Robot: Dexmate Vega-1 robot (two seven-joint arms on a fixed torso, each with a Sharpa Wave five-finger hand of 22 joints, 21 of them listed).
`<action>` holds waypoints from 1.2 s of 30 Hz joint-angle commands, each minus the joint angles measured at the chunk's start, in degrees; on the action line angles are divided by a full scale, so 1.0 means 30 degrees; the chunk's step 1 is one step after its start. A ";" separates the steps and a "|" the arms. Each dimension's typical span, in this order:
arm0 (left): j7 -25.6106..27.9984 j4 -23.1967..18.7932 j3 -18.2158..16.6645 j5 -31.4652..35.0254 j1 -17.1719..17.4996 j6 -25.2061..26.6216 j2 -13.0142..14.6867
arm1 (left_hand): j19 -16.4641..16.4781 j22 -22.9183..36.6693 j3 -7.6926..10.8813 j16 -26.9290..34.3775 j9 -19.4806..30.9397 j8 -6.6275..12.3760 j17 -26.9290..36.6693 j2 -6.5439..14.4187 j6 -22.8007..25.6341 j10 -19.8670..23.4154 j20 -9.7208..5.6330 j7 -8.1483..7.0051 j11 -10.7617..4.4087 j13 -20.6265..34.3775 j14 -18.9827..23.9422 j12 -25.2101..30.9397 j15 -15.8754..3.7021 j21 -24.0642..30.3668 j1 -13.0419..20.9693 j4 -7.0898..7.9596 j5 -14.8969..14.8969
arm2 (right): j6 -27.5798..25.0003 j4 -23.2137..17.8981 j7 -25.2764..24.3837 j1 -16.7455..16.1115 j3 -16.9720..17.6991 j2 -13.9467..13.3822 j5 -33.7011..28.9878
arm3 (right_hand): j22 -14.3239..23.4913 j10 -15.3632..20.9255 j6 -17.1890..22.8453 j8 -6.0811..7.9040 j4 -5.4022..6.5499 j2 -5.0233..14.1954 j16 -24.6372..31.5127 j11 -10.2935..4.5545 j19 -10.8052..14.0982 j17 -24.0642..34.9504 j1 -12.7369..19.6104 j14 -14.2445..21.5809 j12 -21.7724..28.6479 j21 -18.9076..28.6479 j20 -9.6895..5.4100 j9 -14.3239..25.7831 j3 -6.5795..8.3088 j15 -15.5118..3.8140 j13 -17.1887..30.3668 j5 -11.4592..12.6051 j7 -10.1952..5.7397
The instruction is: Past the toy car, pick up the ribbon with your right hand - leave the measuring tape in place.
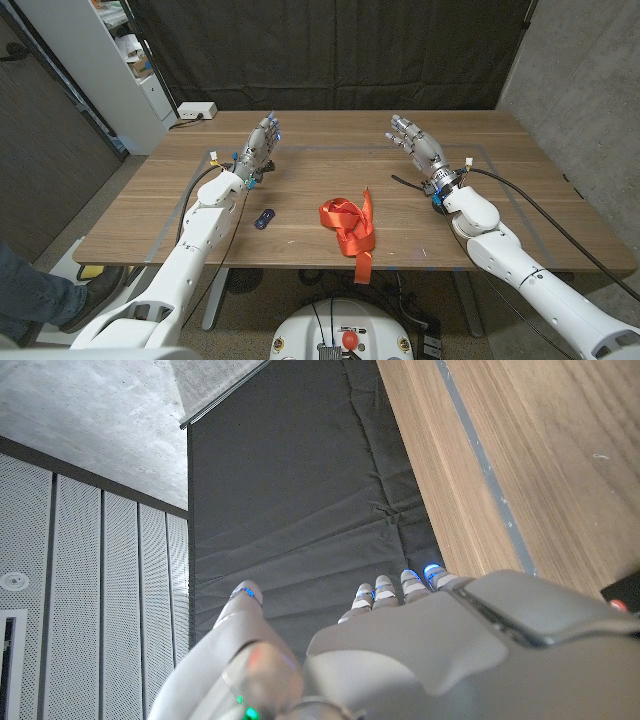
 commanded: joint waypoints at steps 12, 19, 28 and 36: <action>-0.0241 0.0138 -0.0043 -0.0057 0.0003 -0.0231 0.0042 | -0.1385 0.0097 0.0020 0.0081 0.0046 0.0092 0.0075 0.0182 0.0068 -0.0257 0.0115 -0.0056 0.0078 0.0026 -0.0892 0.0161 -0.0029 0.0098 0.0140 -0.0177 -0.0077 | 0.0383 -0.1296 -0.0806 -0.0604 -0.0059 -0.0517 -0.1955 | 0.0109 0.0366 0.0461 0.0129 -0.0181 -0.0053 0.0069 0.0084 0.0237 -0.0010 0.0264 0.0298 0.0044 0.0084 0.0057 0.0041 -0.0002 0.0006 0.0096 -0.0020 -0.0120; -0.0235 -0.0059 -0.0036 -0.0026 0.0136 -0.0195 0.0138 | -0.1355 0.0097 0.0016 0.0092 0.0046 0.0115 0.0075 0.0198 0.0148 -0.0213 0.0098 -0.0056 0.0094 0.0024 -0.0857 0.0177 -0.0011 0.0116 0.0147 -0.0200 -0.0110 | 0.0315 -0.1745 -0.1403 -0.0894 -0.0028 -0.0667 -0.2850 | 0.0115 0.1075 0.0864 0.0209 -0.0157 0.0048 0.0317 0.0148 0.0517 0.0063 0.0139 0.0960 0.0257 0.0150 0.0118 0.0042 -0.0046 0.0017 0.0119 -0.0043 -0.0135; -0.0068 -0.0707 -0.0067 -0.0011 0.0399 -0.0005 0.0290 | -0.1319 0.0097 0.0013 0.0100 0.0047 0.0116 0.0075 0.0217 0.0180 -0.0211 0.0067 -0.0067 0.0117 0.0022 -0.0829 0.0176 -0.0007 0.0133 0.0155 -0.0223 -0.0143 | 0.0703 -0.2263 -0.2014 -0.1271 0.0081 -0.0800 -0.4086 | 0.0128 0.1923 0.1500 0.0328 -0.0220 0.0112 0.0634 0.0008 0.1291 0.0142 0.0094 0.1937 0.0450 0.0346 0.0219 0.0035 -0.0052 -0.0130 0.0152 -0.0054 -0.0188; 0.0035 -0.1003 -0.0058 -0.0025 0.0521 -0.0024 0.0355 | -0.1348 0.0097 0.0007 0.0097 0.0047 0.0108 0.0075 0.0232 0.0190 -0.0211 0.0108 -0.0081 0.0111 0.0020 -0.0824 0.0174 0.0008 0.0125 0.0163 -0.0249 -0.0174 | 0.0994 -0.2446 -0.2089 -0.1380 0.0174 -0.0900 -0.4678 | 0.0130 0.1824 0.1511 0.0285 -0.0314 0.0092 0.0552 0.0085 0.1271 0.0141 0.0177 0.1847 0.0357 0.0293 0.0194 0.0034 -0.0026 -0.0155 0.0162 -0.0044 -0.0225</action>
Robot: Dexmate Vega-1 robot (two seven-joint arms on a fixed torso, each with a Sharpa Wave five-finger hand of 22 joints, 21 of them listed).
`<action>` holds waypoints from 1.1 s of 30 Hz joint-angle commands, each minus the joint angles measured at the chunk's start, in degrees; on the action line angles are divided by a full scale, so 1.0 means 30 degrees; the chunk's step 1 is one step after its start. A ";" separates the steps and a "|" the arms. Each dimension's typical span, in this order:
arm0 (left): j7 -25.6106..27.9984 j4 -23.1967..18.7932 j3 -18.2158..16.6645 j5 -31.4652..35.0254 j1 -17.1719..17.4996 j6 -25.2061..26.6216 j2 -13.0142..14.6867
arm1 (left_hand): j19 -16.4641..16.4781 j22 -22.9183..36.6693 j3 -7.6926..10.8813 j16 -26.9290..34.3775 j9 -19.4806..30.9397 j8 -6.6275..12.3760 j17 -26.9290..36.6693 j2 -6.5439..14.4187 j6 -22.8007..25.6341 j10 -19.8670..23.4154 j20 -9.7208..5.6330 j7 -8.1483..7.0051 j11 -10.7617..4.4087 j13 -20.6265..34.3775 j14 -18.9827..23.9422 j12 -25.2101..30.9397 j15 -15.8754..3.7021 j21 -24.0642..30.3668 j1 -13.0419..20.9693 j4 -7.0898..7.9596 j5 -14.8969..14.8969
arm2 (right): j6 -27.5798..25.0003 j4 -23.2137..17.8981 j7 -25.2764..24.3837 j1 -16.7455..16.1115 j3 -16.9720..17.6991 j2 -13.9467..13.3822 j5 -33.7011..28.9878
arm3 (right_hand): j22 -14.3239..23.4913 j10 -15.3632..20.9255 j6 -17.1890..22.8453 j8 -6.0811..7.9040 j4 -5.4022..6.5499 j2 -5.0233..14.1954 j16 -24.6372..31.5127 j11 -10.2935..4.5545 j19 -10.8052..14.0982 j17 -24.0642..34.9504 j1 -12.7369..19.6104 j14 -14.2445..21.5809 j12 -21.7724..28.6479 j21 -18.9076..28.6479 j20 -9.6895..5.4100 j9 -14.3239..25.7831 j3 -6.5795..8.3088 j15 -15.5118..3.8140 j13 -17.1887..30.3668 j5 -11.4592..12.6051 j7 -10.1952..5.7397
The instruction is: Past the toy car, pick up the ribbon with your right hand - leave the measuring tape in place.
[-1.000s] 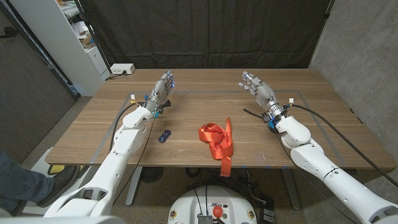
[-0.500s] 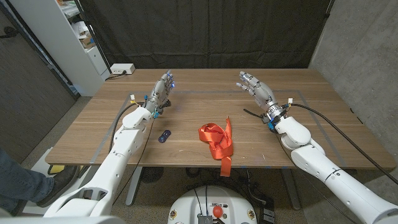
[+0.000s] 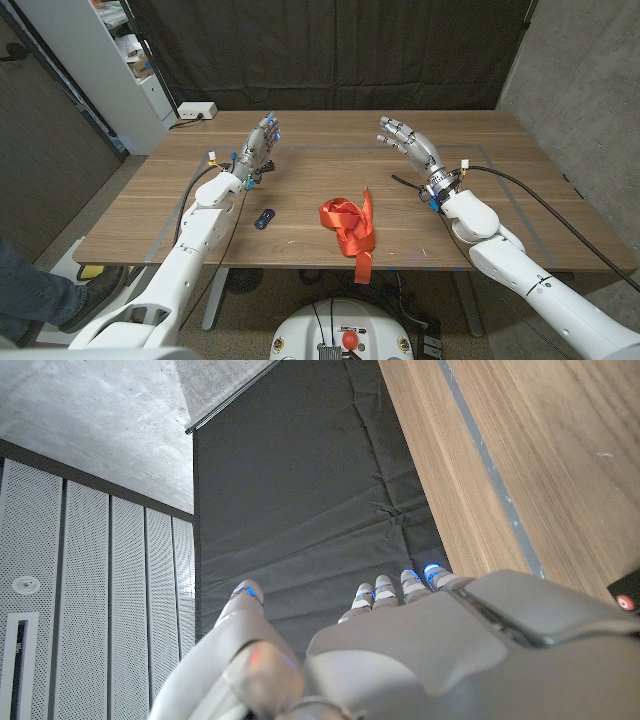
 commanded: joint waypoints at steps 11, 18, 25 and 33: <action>0.0190 -0.0424 0.0047 -0.0037 0.0207 0.0067 0.0125 | -0.1450 0.0098 -0.0001 0.0094 0.0049 0.0099 0.0075 0.0186 0.0103 -0.0193 0.0085 0.0019 0.0118 0.0015 -0.0819 0.0178 -0.0003 0.0121 0.0102 -0.0127 -0.0079 | 0.0184 -0.0913 -0.0971 -0.0570 0.0311 -0.0452 -0.2701 | 0.0035 -0.0281 0.0107 -0.0048 -0.0275 0.0160 -0.0174 -0.0004 -0.0084 0.0090 0.0198 -0.0296 -0.0159 -0.0100 -0.0015 0.0040 0.0038 0.0095 0.0078 -0.0029 -0.0055; 0.0193 -0.0407 0.0094 -0.0035 0.0199 0.0089 0.0135 | -0.1449 0.0098 -0.0007 0.0091 0.0049 0.0097 0.0076 0.0195 0.0117 -0.0204 0.0076 0.0022 0.0105 0.0014 -0.0822 0.0173 -0.0008 0.0125 0.0103 -0.0144 -0.0100 | 0.0189 -0.1187 -0.1318 -0.0839 0.0396 -0.0569 -0.3615 | 0.0035 -0.0352 0.0108 -0.0074 -0.0336 0.0155 -0.0229 0.0018 -0.0170 0.0085 0.0257 -0.0362 -0.0208 -0.0149 -0.0011 0.0042 0.0060 0.0033 0.0083 -0.0017 -0.0064; 0.0172 -0.0518 0.0106 -0.0034 0.0223 0.0141 0.0203 | -0.1465 0.0099 -0.0012 0.0089 0.0050 0.0095 0.0076 0.0207 0.0132 -0.0188 0.0087 0.0033 0.0067 0.0013 -0.0821 0.0178 -0.0002 0.0122 0.0106 -0.0162 -0.0124 | 0.0093 -0.1554 -0.1721 -0.1134 0.0442 -0.0645 -0.4688 | 0.0035 -0.0360 0.0132 -0.0090 -0.0415 0.0159 -0.0292 0.0012 -0.0206 0.0071 0.0350 -0.0443 -0.0228 -0.0174 0.0017 0.0044 0.0097 0.0030 0.0087 -0.0008 -0.0101; 0.0113 -0.0629 0.0068 -0.0063 0.0275 0.0179 0.0313 | -0.1469 0.0099 -0.0017 0.0099 0.0051 0.0106 0.0076 0.0223 0.0183 -0.0123 0.0094 0.0022 0.0137 0.0012 -0.0785 0.0201 0.0020 0.0125 0.0109 -0.0183 -0.0149 | -0.0023 -0.1822 -0.1885 -0.1302 0.0409 -0.0607 -0.5332 | 0.0035 -0.0361 0.0152 -0.0097 -0.0448 0.0151 -0.0296 0.0019 -0.0235 0.0069 0.0378 -0.0413 -0.0239 -0.0192 0.0033 0.0045 0.0106 0.0038 0.0090 -0.0008 -0.0092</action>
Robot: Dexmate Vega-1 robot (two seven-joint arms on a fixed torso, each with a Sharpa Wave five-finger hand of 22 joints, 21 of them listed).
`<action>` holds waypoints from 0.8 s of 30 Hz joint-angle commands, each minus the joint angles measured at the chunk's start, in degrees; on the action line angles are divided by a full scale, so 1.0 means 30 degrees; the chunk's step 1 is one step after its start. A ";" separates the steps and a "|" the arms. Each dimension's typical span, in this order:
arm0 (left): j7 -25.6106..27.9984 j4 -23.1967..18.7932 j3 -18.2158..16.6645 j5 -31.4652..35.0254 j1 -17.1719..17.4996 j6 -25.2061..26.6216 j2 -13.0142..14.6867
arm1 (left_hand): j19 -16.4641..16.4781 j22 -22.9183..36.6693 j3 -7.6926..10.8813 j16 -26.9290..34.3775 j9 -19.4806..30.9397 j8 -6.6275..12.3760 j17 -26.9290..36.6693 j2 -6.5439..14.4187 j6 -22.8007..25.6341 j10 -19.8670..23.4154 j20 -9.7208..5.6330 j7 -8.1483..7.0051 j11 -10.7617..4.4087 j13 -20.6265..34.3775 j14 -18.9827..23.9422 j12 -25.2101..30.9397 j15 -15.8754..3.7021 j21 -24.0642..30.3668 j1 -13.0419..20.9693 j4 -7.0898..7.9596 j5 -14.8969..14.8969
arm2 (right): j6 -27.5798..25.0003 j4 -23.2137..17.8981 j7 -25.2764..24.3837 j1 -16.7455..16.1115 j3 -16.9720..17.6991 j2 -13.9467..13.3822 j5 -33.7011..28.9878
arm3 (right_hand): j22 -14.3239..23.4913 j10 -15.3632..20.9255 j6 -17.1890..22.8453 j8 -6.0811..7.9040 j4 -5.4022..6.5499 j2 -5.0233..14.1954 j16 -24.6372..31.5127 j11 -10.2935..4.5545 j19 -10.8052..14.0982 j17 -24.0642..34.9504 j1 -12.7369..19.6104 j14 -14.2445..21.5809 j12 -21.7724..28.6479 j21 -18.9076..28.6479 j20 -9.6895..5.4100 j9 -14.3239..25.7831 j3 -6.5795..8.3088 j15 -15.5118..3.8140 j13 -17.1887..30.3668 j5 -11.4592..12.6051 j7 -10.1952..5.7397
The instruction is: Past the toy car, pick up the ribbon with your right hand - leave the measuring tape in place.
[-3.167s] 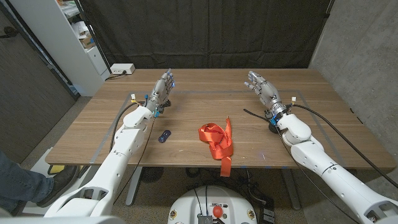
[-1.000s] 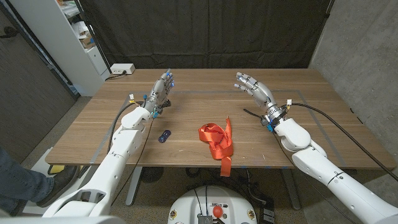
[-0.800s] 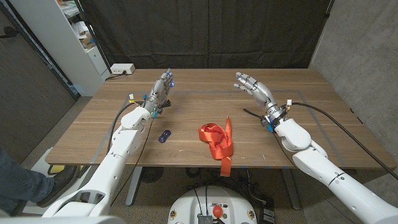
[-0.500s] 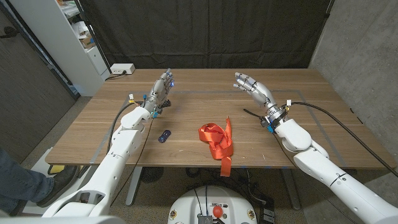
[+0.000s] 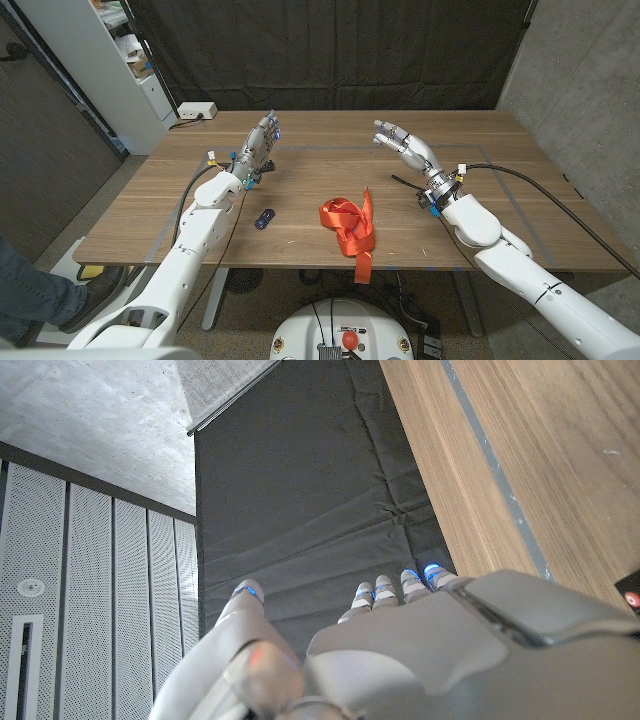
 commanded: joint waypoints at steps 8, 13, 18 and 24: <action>-0.0057 -0.0110 -0.0002 -0.0047 0.0076 0.0017 0.0118 | -0.1486 0.0100 0.0056 0.0105 0.0051 0.0097 0.0074 0.0163 0.0035 -0.0130 0.0106 -0.0039 0.0138 0.0010 -0.0760 0.0195 0.0012 0.0122 0.0035 -0.0125 -0.0027 | -0.0251 -0.0699 -0.0495 -0.0412 -0.0060 -0.0110 -0.2122 | 0.0037 -0.0071 0.0159 -0.0024 -0.0174 -0.0066 -0.0086 -0.0052 -0.0091 0.0067 0.0229 -0.0036 -0.0120 -0.0120 0.0043 0.0048 0.0092 0.0094 0.0097 -0.0004 -0.0107; -0.0033 -0.0205 0.0013 -0.0014 0.0100 0.0042 0.0159 | -0.1489 0.0100 0.0053 0.0107 0.0052 0.0094 0.0073 0.0177 0.0046 -0.0110 0.0111 -0.0035 0.0122 0.0009 -0.0743 0.0201 0.0009 0.0124 0.0037 -0.0140 -0.0046 | -0.0307 -0.0868 -0.0695 -0.0528 -0.0030 -0.0123 -0.2702 | 0.0037 -0.0104 0.0171 -0.0029 -0.0212 -0.0082 -0.0101 -0.0057 -0.0113 0.0061 0.0267 -0.0039 -0.0140 -0.0132 0.0042 0.0049 0.0101 0.0084 0.0098 -0.0001 -0.0117; 0.0002 -0.0296 0.0017 0.0005 0.0108 0.0035 0.0188 | -0.1494 0.0101 0.0050 0.0105 0.0052 0.0090 0.0072 0.0185 0.0046 -0.0123 0.0113 -0.0028 0.0108 0.0009 -0.0741 0.0194 0.0016 0.0125 0.0039 -0.0151 -0.0058 | -0.0302 -0.1016 -0.0875 -0.0687 0.0025 -0.0098 -0.3057 | 0.0036 -0.0152 0.0165 -0.0045 -0.0279 -0.0121 -0.0138 -0.0079 -0.0152 0.0046 0.0337 -0.0078 -0.0167 -0.0151 0.0057 0.0050 0.0113 0.0081 0.0100 0.0006 -0.0132; -0.0034 -0.0307 0.0041 -0.0022 0.0143 0.0041 0.0202 | -0.1498 0.0101 0.0047 0.0103 0.0052 0.0086 0.0071 0.0197 0.0051 -0.0120 0.0115 -0.0026 0.0125 0.0008 -0.0737 0.0193 0.0014 0.0126 0.0043 -0.0167 -0.0074 | -0.0350 -0.1267 -0.1172 -0.0944 0.0132 -0.0095 -0.3684 | 0.0035 -0.0233 0.0464 0.0022 -0.0535 -0.0294 -0.0270 -0.0380 -0.0298 -0.0038 0.0625 -0.0198 -0.0230 -0.0208 -0.0010 0.0053 0.0148 -0.0209 0.0085 0.0051 -0.0339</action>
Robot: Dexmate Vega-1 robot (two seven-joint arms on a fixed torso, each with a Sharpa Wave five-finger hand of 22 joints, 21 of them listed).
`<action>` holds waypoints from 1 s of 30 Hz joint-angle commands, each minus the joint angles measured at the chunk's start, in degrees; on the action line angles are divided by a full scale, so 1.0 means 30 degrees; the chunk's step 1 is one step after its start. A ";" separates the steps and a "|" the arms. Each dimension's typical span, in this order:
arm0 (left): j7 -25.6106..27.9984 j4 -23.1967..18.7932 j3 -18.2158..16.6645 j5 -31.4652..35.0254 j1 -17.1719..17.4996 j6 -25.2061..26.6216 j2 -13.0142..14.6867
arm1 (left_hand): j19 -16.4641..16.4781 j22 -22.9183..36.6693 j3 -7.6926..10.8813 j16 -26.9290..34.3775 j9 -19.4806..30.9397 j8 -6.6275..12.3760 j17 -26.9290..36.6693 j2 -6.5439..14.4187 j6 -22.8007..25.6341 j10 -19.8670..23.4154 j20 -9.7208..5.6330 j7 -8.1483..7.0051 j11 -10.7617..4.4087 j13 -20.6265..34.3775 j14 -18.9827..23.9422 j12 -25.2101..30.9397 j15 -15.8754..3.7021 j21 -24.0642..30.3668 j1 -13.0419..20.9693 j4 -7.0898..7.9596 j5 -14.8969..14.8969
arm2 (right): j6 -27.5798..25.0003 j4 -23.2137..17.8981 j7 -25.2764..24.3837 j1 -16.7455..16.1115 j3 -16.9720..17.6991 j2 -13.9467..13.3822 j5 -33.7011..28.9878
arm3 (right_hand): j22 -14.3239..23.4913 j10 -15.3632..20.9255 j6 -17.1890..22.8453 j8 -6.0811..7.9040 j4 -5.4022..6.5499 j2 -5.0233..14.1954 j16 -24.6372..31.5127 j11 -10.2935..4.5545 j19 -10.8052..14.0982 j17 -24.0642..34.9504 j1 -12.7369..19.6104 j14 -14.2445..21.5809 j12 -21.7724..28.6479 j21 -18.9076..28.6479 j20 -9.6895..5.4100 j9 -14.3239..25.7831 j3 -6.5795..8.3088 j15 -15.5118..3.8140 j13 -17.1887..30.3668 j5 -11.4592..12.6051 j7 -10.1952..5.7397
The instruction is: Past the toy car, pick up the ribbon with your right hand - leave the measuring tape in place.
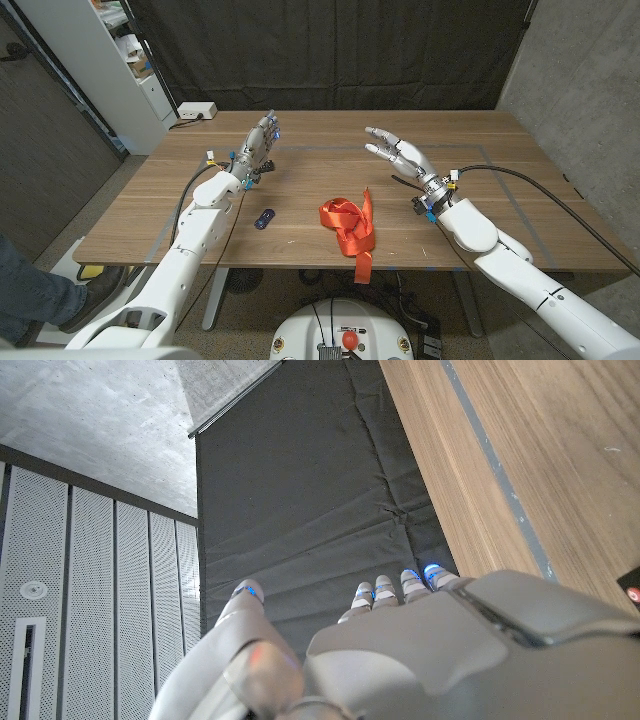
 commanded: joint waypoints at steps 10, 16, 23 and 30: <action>0.0052 -0.0253 0.0037 0.0002 0.0195 0.0038 0.0103 | -0.1507 0.0101 -0.0016 0.0100 0.0052 0.0106 0.0071 0.0218 0.0105 -0.0128 0.0119 -0.0010 0.0100 0.0007 -0.0725 0.0186 0.0016 0.0128 0.0045 -0.0143 -0.0104 | -0.0277 -0.0813 -0.0658 -0.0637 0.0240 -0.0092 -0.2014 | 0.0036 -0.0119 0.0240 -0.0001 -0.0252 -0.0071 -0.0157 -0.0299 -0.0116 -0.0015 0.0370 -0.0106 -0.0118 -0.0142 -0.0074 0.0057 0.0134 -0.0038 0.0081 0.0085 -0.0111; 0.0079 -0.0359 0.0031 -0.0002 0.0256 0.0058 0.0139 | -0.1507 0.0102 -0.0020 0.0101 0.0053 0.0107 0.0071 0.0229 0.0125 -0.0101 0.0137 -0.0013 0.0112 0.0007 -0.0715 0.0194 0.0028 0.0131 0.0045 -0.0158 -0.0118 | -0.0465 -0.1137 -0.0809 -0.0793 0.0312 -0.0197 -0.2747 | 0.0035 -0.0189 0.0264 -0.0013 -0.0305 -0.0070 -0.0186 -0.0287 -0.0164 -0.0028 0.0463 -0.0137 -0.0150 -0.0157 -0.0082 0.0059 0.0170 -0.0094 0.0077 0.0107 -0.0169; 0.0094 -0.0489 0.0054 0.0002 0.0298 0.0092 0.0182 | -0.1510 0.0102 -0.0027 0.0095 0.0053 0.0126 0.0070 0.0241 0.0204 -0.0075 0.0146 0.0016 0.0133 0.0006 -0.0716 0.0202 0.0031 0.0133 0.0046 -0.0178 -0.0136 | -0.0614 -0.1424 -0.0877 -0.0956 0.0402 -0.0290 -0.3209 | 0.0034 -0.0245 0.0262 -0.0038 -0.0366 -0.0100 -0.0239 -0.0270 -0.0208 -0.0043 0.0562 -0.0226 -0.0173 -0.0168 -0.0122 0.0061 0.0196 -0.0065 0.0074 0.0130 -0.0164; 0.0129 -0.0602 0.0097 0.0009 0.0361 0.0128 0.0194 | -0.1512 0.0102 -0.0035 0.0104 0.0054 0.0122 0.0069 0.0256 0.0232 -0.0039 0.0136 0.0034 0.0201 0.0006 -0.0681 0.0212 0.0034 0.0136 0.0045 -0.0201 -0.0157 | -0.0814 -0.1700 -0.1114 -0.1231 0.0513 -0.0353 -0.3856 | 0.0034 -0.0327 0.0232 -0.0065 -0.0390 -0.0122 -0.0275 -0.0276 -0.0272 -0.0045 0.0604 -0.0303 -0.0203 -0.0187 -0.0129 0.0063 0.0204 -0.0025 0.0073 0.0144 -0.0146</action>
